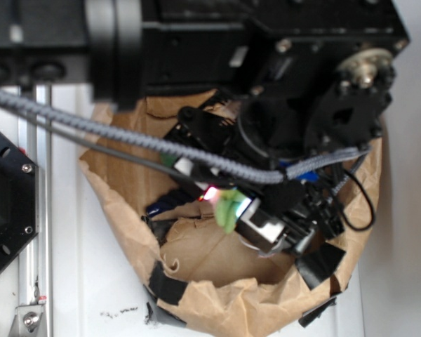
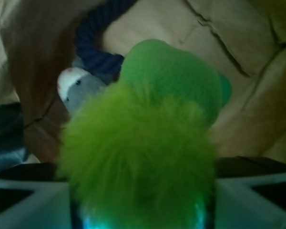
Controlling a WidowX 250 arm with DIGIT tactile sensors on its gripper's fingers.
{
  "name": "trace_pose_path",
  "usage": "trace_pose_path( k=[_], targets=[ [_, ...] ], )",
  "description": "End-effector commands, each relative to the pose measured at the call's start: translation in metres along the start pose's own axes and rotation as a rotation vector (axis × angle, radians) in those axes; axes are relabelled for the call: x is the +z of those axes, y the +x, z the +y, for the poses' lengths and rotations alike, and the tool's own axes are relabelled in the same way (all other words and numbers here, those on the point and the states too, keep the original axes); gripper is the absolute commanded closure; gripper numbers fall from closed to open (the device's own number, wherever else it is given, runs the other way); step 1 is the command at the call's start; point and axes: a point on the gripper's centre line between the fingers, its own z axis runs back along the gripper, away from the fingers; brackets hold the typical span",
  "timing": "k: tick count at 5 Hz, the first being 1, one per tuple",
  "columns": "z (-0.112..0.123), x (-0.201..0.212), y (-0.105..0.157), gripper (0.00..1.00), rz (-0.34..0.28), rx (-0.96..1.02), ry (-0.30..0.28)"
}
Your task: Grab the green animal.
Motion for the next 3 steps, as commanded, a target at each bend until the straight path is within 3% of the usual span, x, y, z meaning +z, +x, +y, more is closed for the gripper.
trace_pose_path(
  k=[1,2,3],
  targets=[
    [0.031,0.041,-0.002,1.00,-0.233,-0.065,-0.107],
    [0.040,0.047,0.005,1.00,-0.308,-0.077,-0.143],
    [0.043,0.044,0.007,1.00,-0.290,-0.055,-0.118]
  ],
)
